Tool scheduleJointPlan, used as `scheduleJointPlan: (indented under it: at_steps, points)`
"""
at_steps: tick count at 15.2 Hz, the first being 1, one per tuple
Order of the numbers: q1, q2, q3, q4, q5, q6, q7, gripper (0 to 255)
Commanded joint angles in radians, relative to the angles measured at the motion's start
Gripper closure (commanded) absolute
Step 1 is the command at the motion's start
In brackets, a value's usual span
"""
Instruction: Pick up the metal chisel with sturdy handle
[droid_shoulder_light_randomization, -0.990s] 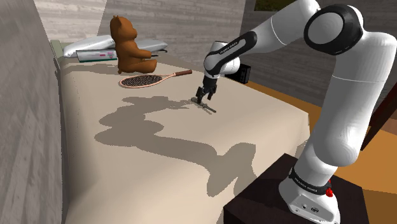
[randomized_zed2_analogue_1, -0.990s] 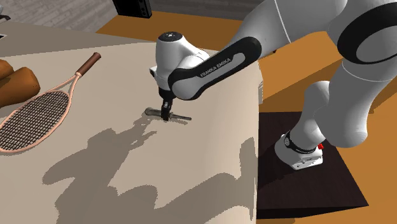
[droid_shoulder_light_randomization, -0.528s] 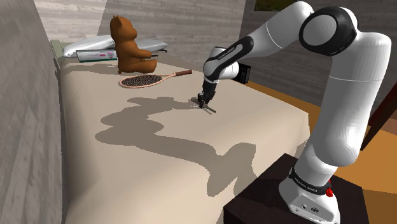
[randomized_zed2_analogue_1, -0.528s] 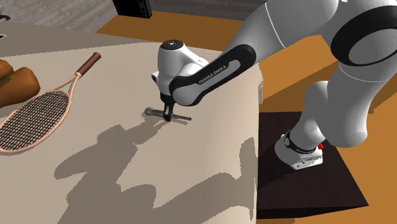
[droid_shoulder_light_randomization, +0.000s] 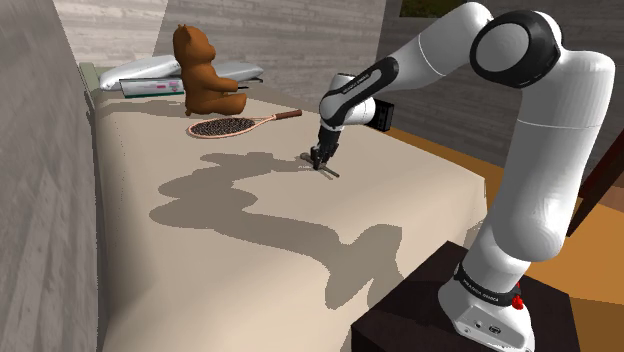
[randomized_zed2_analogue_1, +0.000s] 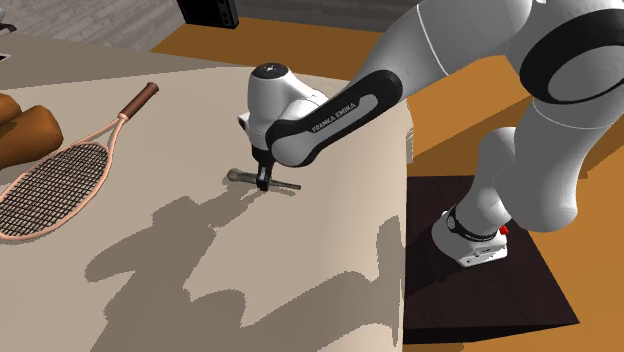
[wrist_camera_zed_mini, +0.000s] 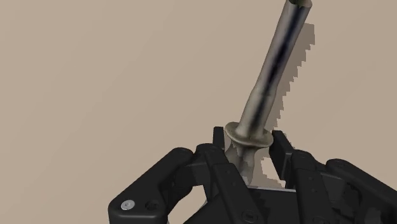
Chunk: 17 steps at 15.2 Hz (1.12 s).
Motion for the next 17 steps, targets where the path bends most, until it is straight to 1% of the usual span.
scheduleJointPlan:
  at_steps: [1, 15, 17]
  points:
    - [0.000, -0.008, -0.002, 0.005, -0.005, -0.014, 0.004, 255]
    - [0.005, -0.104, -0.011, 0.085, -0.052, -0.185, 0.047, 255]
    - [0.005, -0.104, -0.011, 0.086, -0.053, -0.186, 0.047, 255]
